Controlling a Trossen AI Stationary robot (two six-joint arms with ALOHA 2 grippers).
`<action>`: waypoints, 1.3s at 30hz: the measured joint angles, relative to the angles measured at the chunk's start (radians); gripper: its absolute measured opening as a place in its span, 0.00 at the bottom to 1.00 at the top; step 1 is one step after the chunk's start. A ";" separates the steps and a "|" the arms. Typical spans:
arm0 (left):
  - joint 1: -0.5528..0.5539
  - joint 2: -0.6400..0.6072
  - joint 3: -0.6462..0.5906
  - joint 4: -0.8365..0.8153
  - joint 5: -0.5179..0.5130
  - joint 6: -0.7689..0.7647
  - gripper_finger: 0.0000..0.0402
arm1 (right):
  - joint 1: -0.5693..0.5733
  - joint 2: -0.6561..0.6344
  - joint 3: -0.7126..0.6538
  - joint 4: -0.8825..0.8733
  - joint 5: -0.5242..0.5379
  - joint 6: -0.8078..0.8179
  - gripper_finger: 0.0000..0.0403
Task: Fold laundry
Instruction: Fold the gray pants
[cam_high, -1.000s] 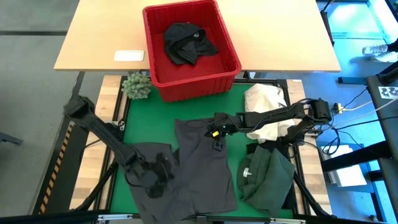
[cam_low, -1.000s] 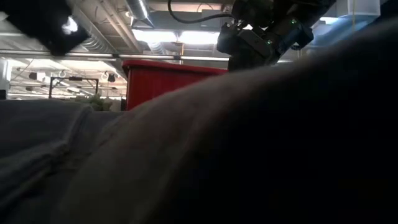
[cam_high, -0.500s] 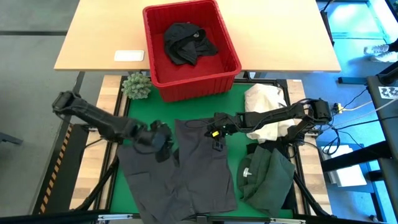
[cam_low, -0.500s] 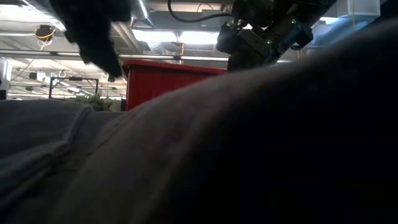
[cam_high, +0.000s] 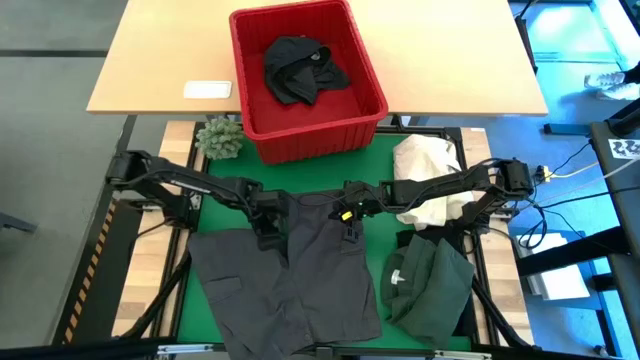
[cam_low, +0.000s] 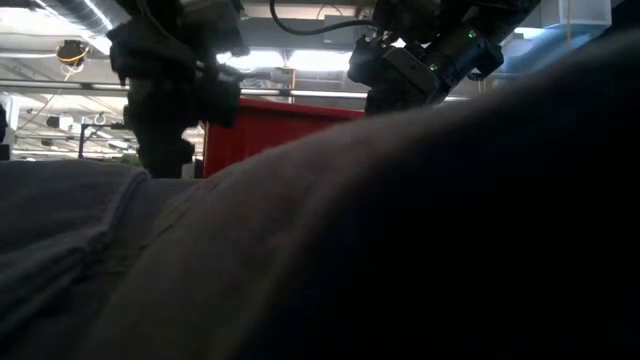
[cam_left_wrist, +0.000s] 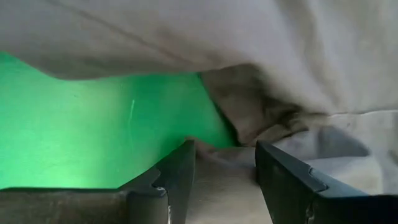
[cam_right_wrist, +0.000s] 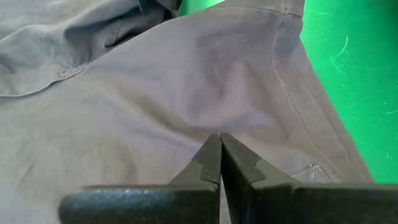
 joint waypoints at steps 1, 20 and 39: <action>0.002 0.017 0.000 0.000 0.008 0.001 0.41 | 0.000 0.000 0.000 0.000 0.000 0.000 0.01; 0.004 0.087 0.033 -0.088 -0.165 0.002 0.01 | 0.000 0.000 0.000 0.000 0.001 -0.002 0.01; -0.290 0.086 0.348 -0.409 -1.082 -0.331 0.00 | 0.000 0.001 0.000 0.005 0.001 -0.002 0.01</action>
